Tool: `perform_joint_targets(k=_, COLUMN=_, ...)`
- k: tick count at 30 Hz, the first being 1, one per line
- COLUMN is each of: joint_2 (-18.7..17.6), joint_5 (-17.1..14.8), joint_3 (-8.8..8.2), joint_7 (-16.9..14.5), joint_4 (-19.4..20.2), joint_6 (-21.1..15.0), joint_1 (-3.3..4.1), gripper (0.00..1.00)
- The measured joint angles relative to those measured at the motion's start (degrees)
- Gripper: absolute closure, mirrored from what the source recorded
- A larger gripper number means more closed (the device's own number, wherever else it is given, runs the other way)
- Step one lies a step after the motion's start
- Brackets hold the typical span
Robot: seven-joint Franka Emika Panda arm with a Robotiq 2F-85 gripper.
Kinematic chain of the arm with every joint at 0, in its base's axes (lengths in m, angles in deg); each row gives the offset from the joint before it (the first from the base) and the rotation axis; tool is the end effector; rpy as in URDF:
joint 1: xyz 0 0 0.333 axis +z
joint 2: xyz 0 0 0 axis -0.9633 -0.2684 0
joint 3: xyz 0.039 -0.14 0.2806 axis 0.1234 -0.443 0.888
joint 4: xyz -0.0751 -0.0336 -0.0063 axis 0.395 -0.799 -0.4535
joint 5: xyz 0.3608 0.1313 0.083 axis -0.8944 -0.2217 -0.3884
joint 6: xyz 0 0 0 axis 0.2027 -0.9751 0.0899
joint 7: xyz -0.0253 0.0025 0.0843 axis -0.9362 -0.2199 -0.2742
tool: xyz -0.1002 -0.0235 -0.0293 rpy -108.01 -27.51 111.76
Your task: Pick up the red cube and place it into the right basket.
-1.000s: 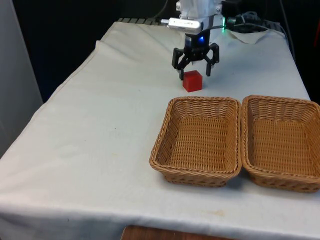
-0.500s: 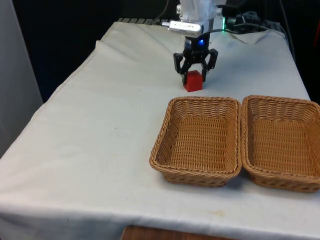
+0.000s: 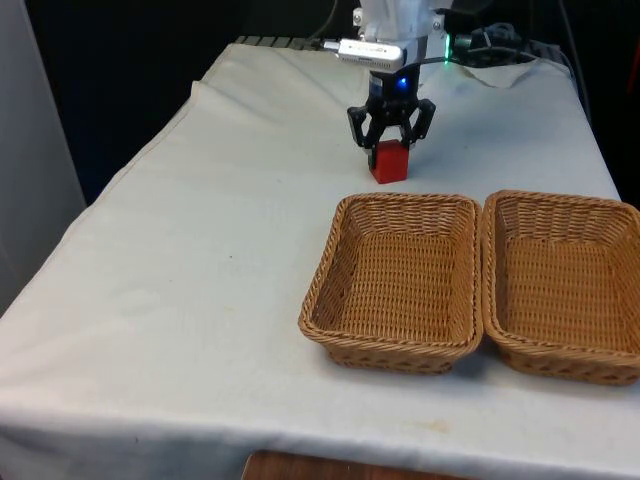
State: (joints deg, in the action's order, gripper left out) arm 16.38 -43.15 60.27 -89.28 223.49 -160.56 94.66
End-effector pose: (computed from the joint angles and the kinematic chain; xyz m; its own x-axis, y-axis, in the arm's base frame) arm 0.4112 -0.0161 0.1784 0.8980 0.4390 0.0303 0.4371 -0.8978 0.0538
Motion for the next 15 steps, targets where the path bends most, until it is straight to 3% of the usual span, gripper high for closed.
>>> perform_joint_targets(k=6, joint_2=2.8, joint_5=0.0, joint_3=-0.17, joint_7=1.3, joint_4=0.6, joint_6=0.9, joint_1=-0.06, gripper=0.99)
perform_joint_targets(k=15, joint_2=8.9, joint_5=0.1, joint_3=-0.74, joint_7=3.4, joint_4=0.9, joint_6=5.0, joint_1=-0.29, gripper=0.99)
